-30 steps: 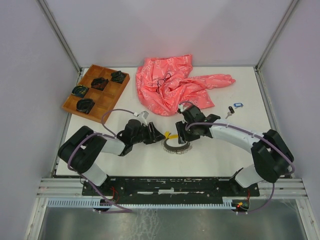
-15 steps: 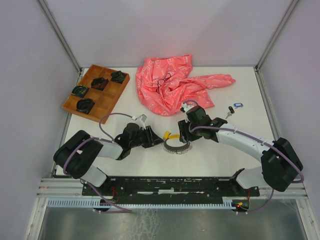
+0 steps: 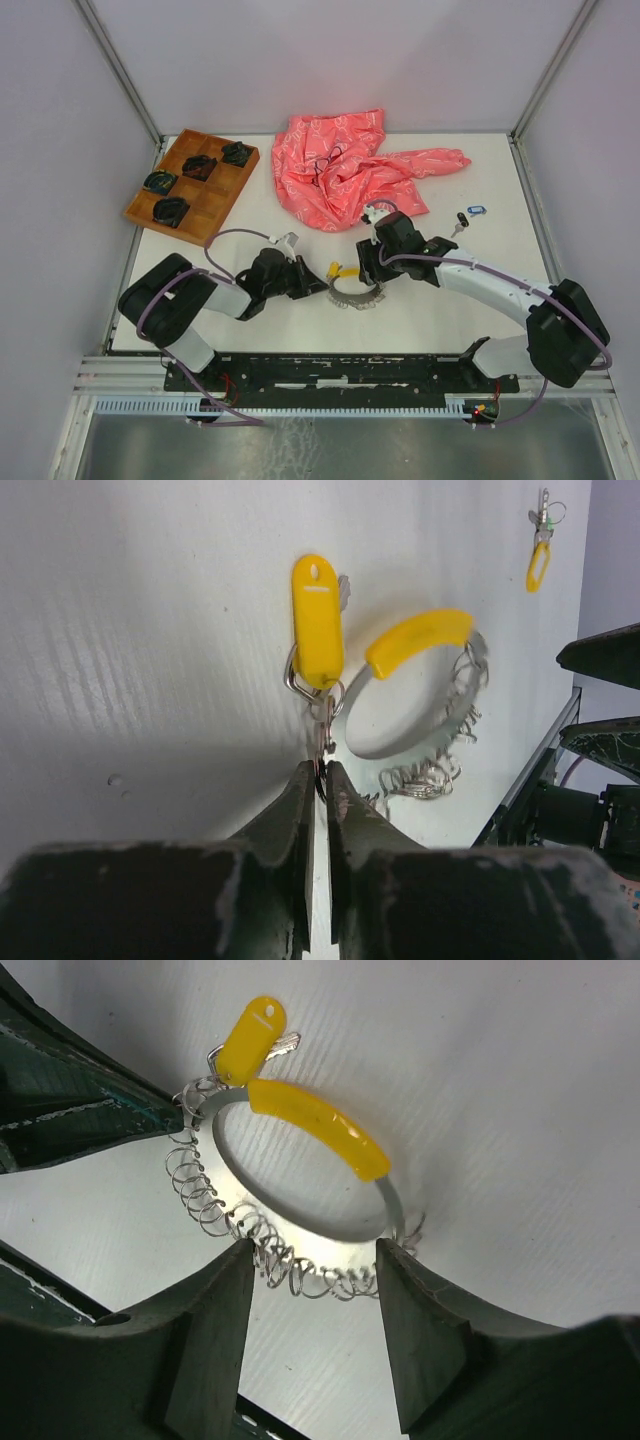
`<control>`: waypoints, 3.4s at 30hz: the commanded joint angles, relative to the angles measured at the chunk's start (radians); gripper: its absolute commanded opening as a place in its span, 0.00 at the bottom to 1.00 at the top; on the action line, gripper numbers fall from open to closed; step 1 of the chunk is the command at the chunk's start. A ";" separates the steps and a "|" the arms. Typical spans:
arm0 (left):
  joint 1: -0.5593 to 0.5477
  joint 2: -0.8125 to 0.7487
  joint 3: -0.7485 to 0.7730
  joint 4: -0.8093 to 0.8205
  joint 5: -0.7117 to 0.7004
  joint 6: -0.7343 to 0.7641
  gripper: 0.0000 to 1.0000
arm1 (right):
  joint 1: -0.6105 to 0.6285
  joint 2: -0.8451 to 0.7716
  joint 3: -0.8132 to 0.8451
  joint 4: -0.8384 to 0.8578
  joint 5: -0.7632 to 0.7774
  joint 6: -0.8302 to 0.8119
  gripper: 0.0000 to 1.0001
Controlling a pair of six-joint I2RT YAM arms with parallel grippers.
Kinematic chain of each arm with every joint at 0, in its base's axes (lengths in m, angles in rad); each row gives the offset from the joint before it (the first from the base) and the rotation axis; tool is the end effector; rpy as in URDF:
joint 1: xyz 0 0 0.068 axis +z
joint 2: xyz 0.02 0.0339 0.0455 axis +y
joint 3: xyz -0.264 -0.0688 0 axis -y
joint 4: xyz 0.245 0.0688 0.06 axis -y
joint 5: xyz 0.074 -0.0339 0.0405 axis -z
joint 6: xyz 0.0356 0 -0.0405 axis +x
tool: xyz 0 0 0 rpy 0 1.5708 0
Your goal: Put the keys on the keyring
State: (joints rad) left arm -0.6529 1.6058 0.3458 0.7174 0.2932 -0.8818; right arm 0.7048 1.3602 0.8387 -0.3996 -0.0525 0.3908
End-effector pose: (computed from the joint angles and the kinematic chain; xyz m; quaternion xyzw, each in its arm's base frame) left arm 0.1954 -0.1624 0.1066 -0.0270 0.8640 -0.4293 0.2618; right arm 0.2071 0.1786 0.2144 -0.1564 0.9344 0.1874 0.2594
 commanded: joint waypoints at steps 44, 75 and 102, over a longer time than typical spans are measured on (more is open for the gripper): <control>-0.105 -0.498 0.266 -0.416 0.051 1.011 0.03 | -0.001 -0.425 -0.144 0.389 -0.288 -0.388 0.60; -0.138 -0.534 0.177 -0.296 0.148 1.020 0.03 | 0.000 -0.243 -0.174 0.535 -0.530 -0.383 0.22; -0.139 -0.634 0.105 -0.287 0.150 1.013 0.49 | 0.013 -0.184 0.114 -0.007 -0.450 -0.428 0.01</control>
State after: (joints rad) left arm -0.7895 1.0100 0.4629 0.3656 0.4198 0.1078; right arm 0.7071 1.1622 0.8455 -0.2615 -0.5400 -0.0124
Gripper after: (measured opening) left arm 0.468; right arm 0.019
